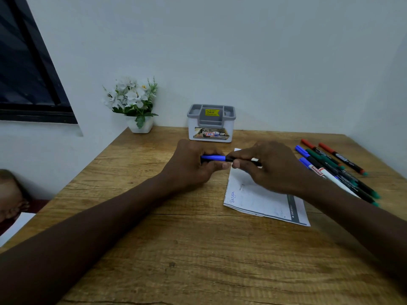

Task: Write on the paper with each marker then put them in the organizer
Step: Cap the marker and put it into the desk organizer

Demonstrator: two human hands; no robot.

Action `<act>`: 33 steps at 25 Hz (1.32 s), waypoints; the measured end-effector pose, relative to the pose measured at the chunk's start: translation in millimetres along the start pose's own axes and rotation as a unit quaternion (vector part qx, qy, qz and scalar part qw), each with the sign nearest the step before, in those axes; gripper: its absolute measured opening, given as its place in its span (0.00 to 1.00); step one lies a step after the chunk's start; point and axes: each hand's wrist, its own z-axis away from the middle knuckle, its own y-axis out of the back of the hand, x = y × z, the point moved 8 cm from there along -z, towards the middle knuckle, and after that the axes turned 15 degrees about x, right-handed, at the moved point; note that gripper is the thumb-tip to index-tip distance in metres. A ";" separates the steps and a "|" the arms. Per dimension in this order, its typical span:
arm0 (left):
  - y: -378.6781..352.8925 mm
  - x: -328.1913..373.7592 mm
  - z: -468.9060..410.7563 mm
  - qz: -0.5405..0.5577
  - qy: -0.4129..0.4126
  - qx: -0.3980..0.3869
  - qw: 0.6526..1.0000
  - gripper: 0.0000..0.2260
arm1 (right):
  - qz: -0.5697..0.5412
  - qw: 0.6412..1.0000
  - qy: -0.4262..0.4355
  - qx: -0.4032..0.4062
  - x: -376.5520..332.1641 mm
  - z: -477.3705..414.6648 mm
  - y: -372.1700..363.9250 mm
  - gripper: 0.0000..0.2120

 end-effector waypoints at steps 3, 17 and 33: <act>9.2 -11.2 -0.2 0.020 0.063 0.064 0.996 0.15 | 0.059 0.998 -0.002 -0.037 9.7 3.5 -12.1 0.10; -43.0 -28.5 16.4 -0.067 0.047 -0.240 0.967 0.24 | -0.165 0.904 -0.192 0.345 96.7 -98.4 20.4 0.38; -46.5 -37.2 15.0 -0.053 0.058 -0.248 0.965 0.22 | -0.057 0.938 -0.255 0.228 143.3 -134.7 -45.2 0.31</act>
